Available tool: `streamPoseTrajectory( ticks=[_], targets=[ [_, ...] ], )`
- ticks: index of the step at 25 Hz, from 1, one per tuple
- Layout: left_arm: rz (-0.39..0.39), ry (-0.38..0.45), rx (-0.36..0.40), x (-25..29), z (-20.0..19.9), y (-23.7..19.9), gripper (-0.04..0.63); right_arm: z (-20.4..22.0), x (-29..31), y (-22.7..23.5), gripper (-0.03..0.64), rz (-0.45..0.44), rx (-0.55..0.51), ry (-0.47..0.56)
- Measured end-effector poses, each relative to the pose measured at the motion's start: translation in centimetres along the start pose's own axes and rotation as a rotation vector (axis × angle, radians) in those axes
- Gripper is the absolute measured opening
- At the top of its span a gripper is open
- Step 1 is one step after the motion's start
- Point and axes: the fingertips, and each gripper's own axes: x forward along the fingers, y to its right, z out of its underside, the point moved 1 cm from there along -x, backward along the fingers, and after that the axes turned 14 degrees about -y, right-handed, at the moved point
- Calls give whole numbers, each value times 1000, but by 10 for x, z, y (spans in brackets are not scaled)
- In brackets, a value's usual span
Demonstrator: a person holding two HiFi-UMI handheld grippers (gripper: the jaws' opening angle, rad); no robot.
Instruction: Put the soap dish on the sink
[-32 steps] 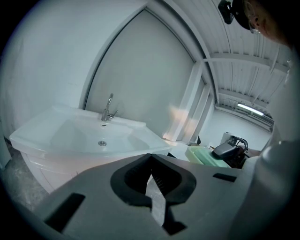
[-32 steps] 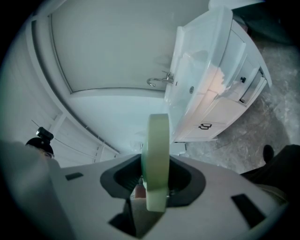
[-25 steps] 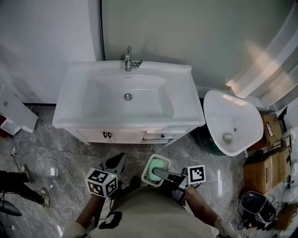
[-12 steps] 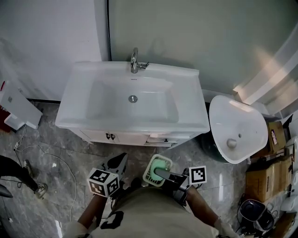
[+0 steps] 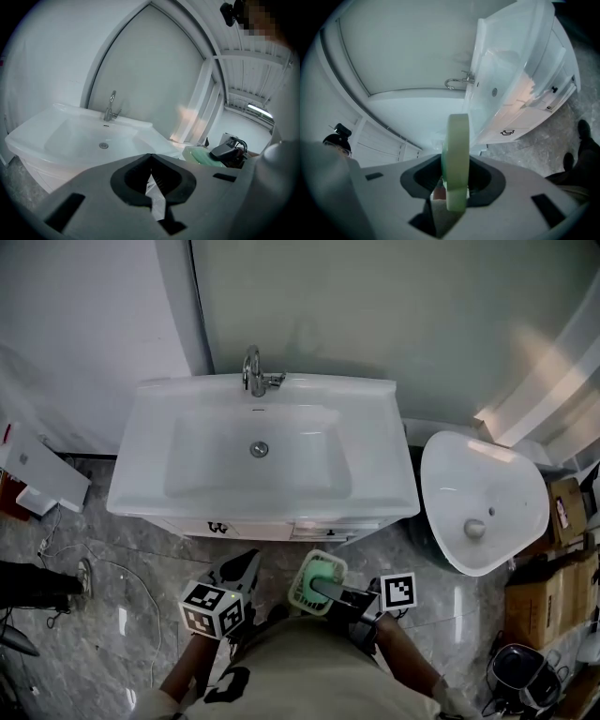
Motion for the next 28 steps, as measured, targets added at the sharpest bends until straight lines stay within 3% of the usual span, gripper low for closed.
streamPoseTrajectory(
  ticks=[9, 17, 21, 28],
  targets=[
    [-39, -5, 28, 44, -42, 33, 18, -51, -41, 6, 147, -31, -17, -24],
    [-138, 2, -26, 74, -66, 38, 18, -91, -62, 19, 147, -23, -21, -158],
    [-161, -2, -57, 78, -69, 32, 18, -103, -59, 19, 147, -21, -49, -208],
    [-142, 39, -26, 81, -99, -3, 18, -142, -46, 13, 147, 40, -93, -172]
  ],
)
